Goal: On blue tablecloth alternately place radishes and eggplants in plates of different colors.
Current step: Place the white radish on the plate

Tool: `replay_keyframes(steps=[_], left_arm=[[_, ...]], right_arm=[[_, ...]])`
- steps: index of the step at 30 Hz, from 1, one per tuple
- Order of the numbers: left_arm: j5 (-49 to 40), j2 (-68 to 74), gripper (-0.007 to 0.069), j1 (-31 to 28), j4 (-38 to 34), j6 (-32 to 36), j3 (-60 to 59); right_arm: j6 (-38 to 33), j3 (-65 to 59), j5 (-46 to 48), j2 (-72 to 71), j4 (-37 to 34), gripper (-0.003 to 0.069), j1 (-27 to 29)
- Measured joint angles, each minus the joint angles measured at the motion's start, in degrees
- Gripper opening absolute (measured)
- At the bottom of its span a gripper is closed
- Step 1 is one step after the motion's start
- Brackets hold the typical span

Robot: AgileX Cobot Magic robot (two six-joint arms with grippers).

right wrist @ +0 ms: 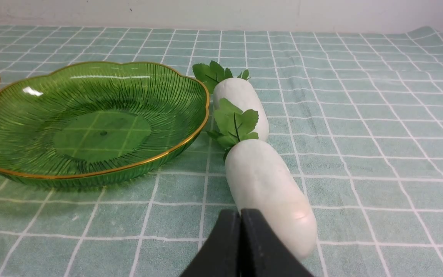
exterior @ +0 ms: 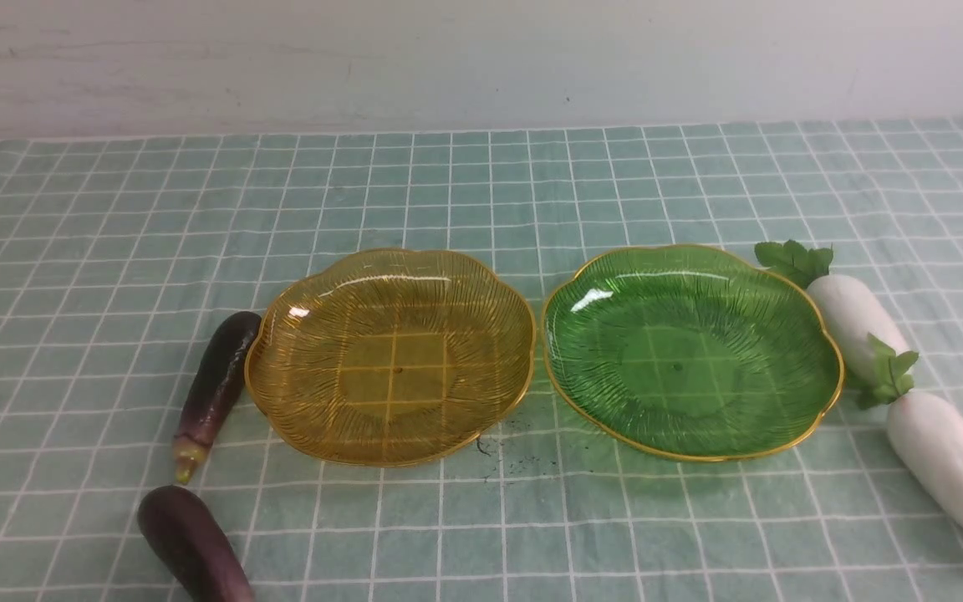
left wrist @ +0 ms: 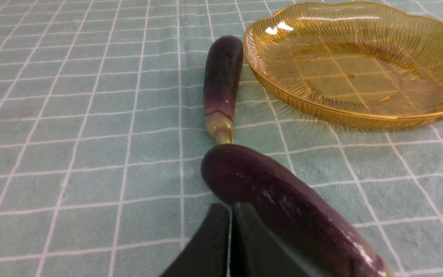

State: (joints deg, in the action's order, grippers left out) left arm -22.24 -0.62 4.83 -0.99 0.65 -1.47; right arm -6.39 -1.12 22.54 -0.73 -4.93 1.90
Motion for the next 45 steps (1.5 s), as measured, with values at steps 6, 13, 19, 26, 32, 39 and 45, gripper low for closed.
replay_keyframes(steps=[6,13,19,26,32,39,45], left_arm=[[0.0,0.0,-0.0008,0.0,0.0,0.0,0.0],[0.0,0.0,-0.0008,0.0,0.0,0.0,0.0],[0.0,0.0,-0.0008,0.0,0.0,0.0,0.0],[0.0,0.0,-0.0008,0.0,0.0,0.0,0.0],[0.0,0.0,-0.0008,0.0,-0.9,-0.6,0.0],[0.5,0.0,-0.0008,0.0,-25.6,-17.6,-0.1],[2.7,0.0,-0.0008,0.0,-41.6,-23.4,-0.1]], right_arm=[[0.0,0.0,0.0,0.0,0.0,-0.0015,0.0],[-0.1,0.0,0.0,0.0,0.6,-0.0015,0.0],[-0.1,0.0,0.0,0.0,0.6,-0.0015,0.0],[-0.1,0.0,0.0,0.0,0.6,-0.0015,0.0],[-0.1,0.0,0.0,0.0,0.5,-0.0015,0.0],[5.6,-0.3,-1.3,0.0,-12.6,-0.0015,0.0],[9.4,-0.5,-1.8,0.0,-29.7,-0.0015,0.0]])
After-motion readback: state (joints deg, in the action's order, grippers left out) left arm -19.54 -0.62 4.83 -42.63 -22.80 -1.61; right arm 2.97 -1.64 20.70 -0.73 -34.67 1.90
